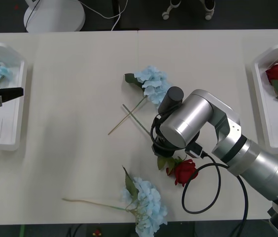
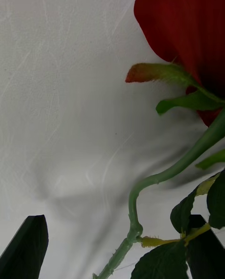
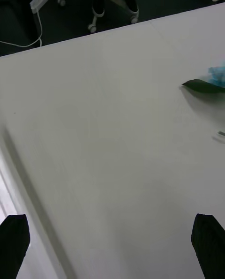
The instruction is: Put the red flowers into the right box and the blue flowers into the left box
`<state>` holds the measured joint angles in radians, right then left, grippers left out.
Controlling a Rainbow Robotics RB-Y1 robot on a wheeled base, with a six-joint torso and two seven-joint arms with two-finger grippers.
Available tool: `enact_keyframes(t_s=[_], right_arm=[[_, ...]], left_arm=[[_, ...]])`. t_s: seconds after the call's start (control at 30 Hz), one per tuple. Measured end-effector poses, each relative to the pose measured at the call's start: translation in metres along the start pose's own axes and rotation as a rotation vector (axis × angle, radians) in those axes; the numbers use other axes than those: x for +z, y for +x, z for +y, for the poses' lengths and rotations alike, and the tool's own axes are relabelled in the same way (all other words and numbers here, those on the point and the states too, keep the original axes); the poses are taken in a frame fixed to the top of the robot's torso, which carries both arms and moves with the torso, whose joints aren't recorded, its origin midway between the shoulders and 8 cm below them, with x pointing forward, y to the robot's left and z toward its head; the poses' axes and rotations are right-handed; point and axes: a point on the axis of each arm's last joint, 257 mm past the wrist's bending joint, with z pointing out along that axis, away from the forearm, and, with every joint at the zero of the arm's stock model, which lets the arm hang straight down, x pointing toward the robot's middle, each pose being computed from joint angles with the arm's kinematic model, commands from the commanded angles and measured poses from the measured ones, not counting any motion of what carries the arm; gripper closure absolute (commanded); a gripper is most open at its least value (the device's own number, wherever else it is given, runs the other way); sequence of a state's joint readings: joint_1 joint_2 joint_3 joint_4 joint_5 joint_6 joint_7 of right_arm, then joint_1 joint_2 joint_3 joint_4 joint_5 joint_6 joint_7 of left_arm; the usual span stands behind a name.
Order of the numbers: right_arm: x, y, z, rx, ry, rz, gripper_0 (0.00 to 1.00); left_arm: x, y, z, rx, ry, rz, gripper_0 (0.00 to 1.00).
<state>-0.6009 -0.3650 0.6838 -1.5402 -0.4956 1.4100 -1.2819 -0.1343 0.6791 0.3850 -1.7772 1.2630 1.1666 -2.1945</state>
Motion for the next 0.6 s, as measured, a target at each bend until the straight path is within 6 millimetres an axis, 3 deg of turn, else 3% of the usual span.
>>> enact_keyframes(t_s=[0.13, 0.2, 0.3, 0.47, 0.6], right_arm=[[0.005, -0.003, 0.002, 0.003, 0.001, -0.003, 0.41], [0.008, -0.005, 0.003, -0.017, 0.002, -0.007, 0.62], [0.009, -0.007, 0.003, -0.032, 0.004, -0.011, 0.79], [0.01, -0.008, 0.002, -0.03, 0.01, -0.011, 0.87], [0.011, -0.009, 0.001, -0.027, 0.014, -0.013, 0.91]], left_arm=[[0.024, 0.009, -0.05, 0.083, 0.103, 0.042, 0.0], [0.034, 0.017, -0.077, 0.158, 0.163, 0.067, 0.0], [0.043, 0.028, -0.112, 0.293, 0.251, 0.096, 0.0], [0.046, 0.031, -0.158, 0.421, 0.347, 0.093, 0.0], [0.033, 0.03, -0.19, 0.492, 0.41, 0.082, 0.0]])
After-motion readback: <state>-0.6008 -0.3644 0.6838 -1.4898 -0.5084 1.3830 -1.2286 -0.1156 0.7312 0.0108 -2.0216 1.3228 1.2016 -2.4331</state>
